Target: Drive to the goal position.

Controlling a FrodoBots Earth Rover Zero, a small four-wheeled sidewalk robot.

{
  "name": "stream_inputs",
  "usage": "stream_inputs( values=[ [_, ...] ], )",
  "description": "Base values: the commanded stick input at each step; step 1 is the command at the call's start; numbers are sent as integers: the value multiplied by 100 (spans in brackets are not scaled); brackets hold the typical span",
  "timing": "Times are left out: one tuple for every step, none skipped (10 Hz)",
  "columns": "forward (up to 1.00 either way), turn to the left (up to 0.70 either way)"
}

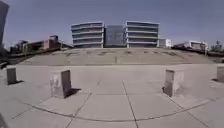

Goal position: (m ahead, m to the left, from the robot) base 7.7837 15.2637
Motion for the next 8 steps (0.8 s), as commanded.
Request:
stream_inputs(
  values=[
    [100, 21],
    [100, 16],
    [100, 0],
    [100, 0],
    [100, 0],
    [100, 0],
    [100, 0],
    [100, 0]
  ],
)
